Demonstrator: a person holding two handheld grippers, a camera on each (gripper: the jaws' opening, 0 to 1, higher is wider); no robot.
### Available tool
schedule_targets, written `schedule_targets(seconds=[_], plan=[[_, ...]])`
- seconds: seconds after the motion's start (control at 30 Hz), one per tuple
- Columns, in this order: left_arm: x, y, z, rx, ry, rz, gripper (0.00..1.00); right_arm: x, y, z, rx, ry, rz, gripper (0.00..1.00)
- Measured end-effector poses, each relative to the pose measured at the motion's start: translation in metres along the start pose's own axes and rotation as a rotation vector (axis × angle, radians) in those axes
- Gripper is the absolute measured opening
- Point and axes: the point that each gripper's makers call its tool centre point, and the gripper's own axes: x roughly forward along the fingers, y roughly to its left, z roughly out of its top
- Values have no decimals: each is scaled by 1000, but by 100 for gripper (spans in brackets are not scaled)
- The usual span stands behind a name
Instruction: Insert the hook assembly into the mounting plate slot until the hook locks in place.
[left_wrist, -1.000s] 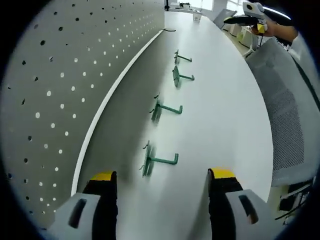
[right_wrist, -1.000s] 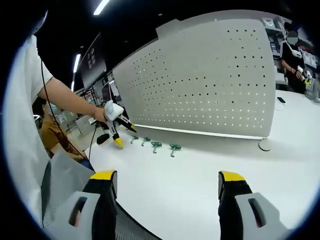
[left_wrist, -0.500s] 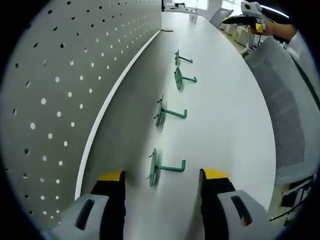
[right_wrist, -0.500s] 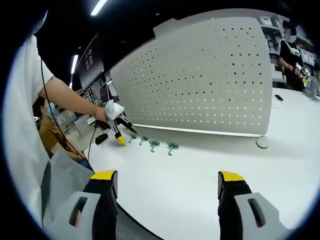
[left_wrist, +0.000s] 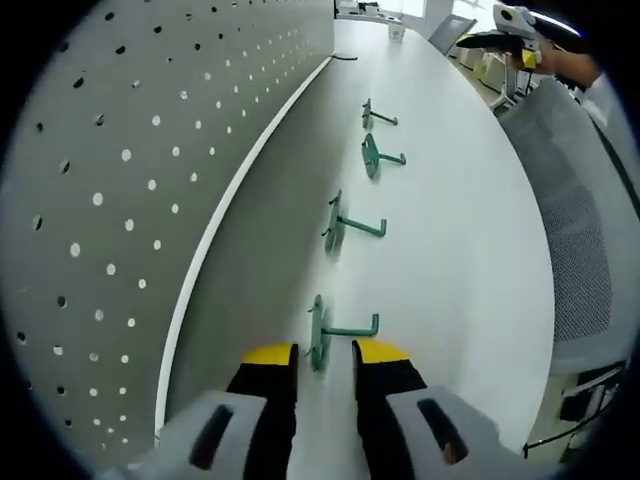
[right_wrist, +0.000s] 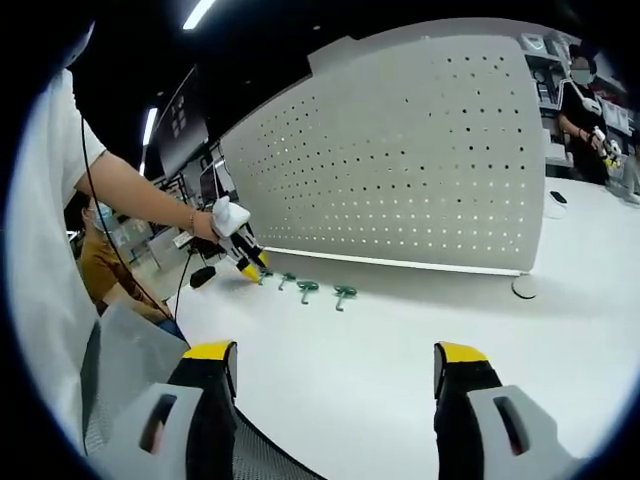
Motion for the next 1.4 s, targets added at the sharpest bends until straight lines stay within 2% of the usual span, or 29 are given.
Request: schedule_targets(seconds=[0.17, 0.27, 0.87, 0.9, 0.93, 1.07, 1.13, 1.3, 1.4], plan=[[-1, 1, -1, -6, 11, 18, 13, 0, 1, -1, 1, -2, -1, 77], [0, 5, -1, 29, 33, 58, 6, -1, 2, -1, 0, -2, 2, 77], [1, 6, -2, 46, 34, 80, 4, 0, 4, 0, 12, -12, 11, 77], [1, 7, -2, 38, 28, 84, 4, 1, 4, 0, 12, -13, 12, 77], [1, 8, 0, -24, -3, 93, 4, 1, 5, 0, 10, -13, 12, 77], [-2, 10, 12, -59, -97, 109, 4, 0, 3, 2, 13, -19, 9, 77], [-2, 12, 11, -58, -86, 118, 3, -1, 2, 2, 12, -21, 6, 77], [-10, 13, 21, -92, -157, 145, 3, -1, 1, 5, 14, -31, 4, 77], [-12, 12, 25, -116, -181, 140, 3, -1, 2, 7, 13, -37, 5, 77]])
